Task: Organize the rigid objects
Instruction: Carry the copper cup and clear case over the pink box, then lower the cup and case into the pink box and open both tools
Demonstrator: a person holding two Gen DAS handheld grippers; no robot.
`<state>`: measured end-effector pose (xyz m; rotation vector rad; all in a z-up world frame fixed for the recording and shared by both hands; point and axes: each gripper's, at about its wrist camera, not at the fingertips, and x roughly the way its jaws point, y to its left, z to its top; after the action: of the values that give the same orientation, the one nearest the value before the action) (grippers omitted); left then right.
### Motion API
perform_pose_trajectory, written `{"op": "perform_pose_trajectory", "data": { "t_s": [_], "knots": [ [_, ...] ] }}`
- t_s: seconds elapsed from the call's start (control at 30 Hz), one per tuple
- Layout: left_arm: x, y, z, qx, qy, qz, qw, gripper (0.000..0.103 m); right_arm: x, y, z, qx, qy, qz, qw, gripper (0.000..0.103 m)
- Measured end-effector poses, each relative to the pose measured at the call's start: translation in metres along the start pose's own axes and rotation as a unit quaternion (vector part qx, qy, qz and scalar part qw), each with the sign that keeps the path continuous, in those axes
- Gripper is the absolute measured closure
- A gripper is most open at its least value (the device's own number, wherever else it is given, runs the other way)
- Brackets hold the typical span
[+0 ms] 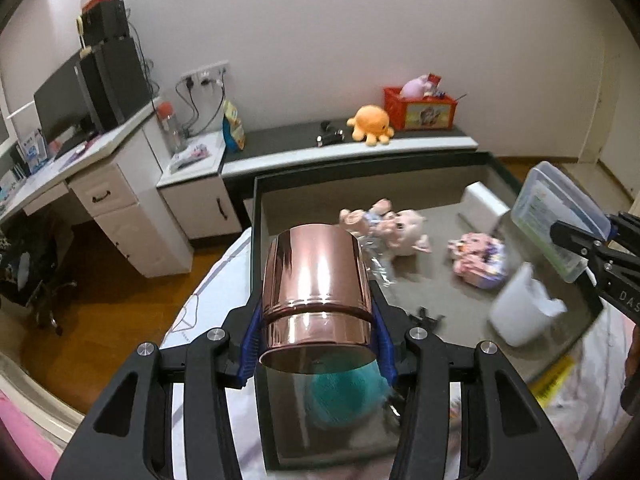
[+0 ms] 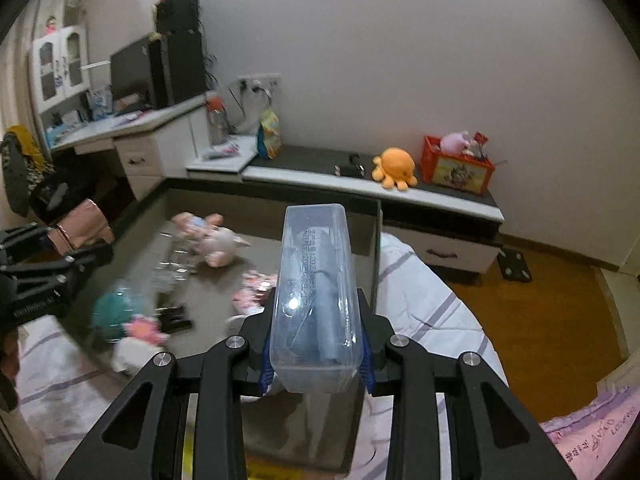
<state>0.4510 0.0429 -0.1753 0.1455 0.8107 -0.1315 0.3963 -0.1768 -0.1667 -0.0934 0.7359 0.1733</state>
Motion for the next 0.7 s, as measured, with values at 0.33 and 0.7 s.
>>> {"op": "perform_pose_trajectory", "data": {
  "t_s": [0.33, 0.7],
  "knots": [
    [0.033, -0.001, 0.002, 0.005, 0.022, 0.0, 0.9997, 0.055, 0.024, -0.003, -0.004, -0.003, 0.031, -0.018, 0.999, 0.07],
    [-0.004, -0.01, -0.006, 0.011, -0.016, -0.002, 0.9998, 0.018, 0.004, -0.003, -0.014, 0.01, 0.029, 0.002, 1.0, 0.057]
  ]
}}
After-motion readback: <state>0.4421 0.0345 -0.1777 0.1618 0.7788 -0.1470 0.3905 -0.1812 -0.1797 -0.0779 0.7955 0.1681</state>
